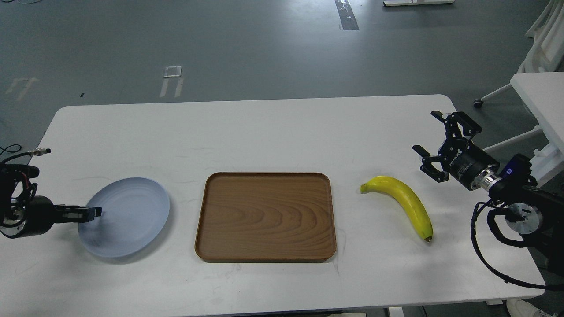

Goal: Place banana on plate with both arms
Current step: 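Grasp the plate rim with the left gripper and lift it, then carry the plate over the wooden tray and lower it down, then release the plate and raise the left gripper away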

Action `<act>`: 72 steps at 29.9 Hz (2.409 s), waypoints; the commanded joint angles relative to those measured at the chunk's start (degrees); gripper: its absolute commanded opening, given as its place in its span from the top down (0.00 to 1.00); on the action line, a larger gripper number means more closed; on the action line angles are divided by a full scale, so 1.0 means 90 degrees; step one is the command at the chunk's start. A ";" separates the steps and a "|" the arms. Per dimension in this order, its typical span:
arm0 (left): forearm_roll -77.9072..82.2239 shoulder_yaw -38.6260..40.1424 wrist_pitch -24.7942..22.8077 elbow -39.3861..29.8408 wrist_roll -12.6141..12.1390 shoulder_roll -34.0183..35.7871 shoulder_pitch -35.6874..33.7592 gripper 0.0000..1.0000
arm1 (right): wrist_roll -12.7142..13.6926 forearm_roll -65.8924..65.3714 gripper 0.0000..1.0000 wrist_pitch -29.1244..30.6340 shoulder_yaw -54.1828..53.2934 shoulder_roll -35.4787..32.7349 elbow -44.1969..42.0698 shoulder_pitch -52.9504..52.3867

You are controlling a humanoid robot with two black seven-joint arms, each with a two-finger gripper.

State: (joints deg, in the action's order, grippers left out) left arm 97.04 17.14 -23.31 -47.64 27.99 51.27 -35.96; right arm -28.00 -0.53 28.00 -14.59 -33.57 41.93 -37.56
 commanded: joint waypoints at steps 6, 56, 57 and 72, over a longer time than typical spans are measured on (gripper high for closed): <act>-0.0176 0.0010 -0.0017 -0.0028 0.0001 0.0016 -0.0106 1.00 | 0.0000 0.0000 0.00 0.0000 0.0001 0.0010 0.0009 -0.0006; -0.0636 -0.1797 -0.0521 -0.0546 -0.1030 -0.3304 -0.2674 0.99 | 0.0000 0.0000 0.00 0.0000 0.0010 -0.0039 -0.0010 -0.0016; -0.0636 -0.1797 -0.0521 -0.0546 -0.1030 -0.3304 -0.2674 0.87 | 0.0000 0.0000 0.00 0.0000 0.0001 -0.0039 -0.0010 -0.0016; -0.3167 -0.1339 -0.0521 -0.0556 -0.0933 -0.3071 -0.2948 0.02 | 0.0000 0.0000 0.00 0.0000 0.0001 -0.0039 0.0000 -0.0025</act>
State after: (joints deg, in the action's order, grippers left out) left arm 80.18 2.96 -28.00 -52.65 19.16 22.33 -62.11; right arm -28.00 -0.53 28.00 -14.58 -33.92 41.99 -37.76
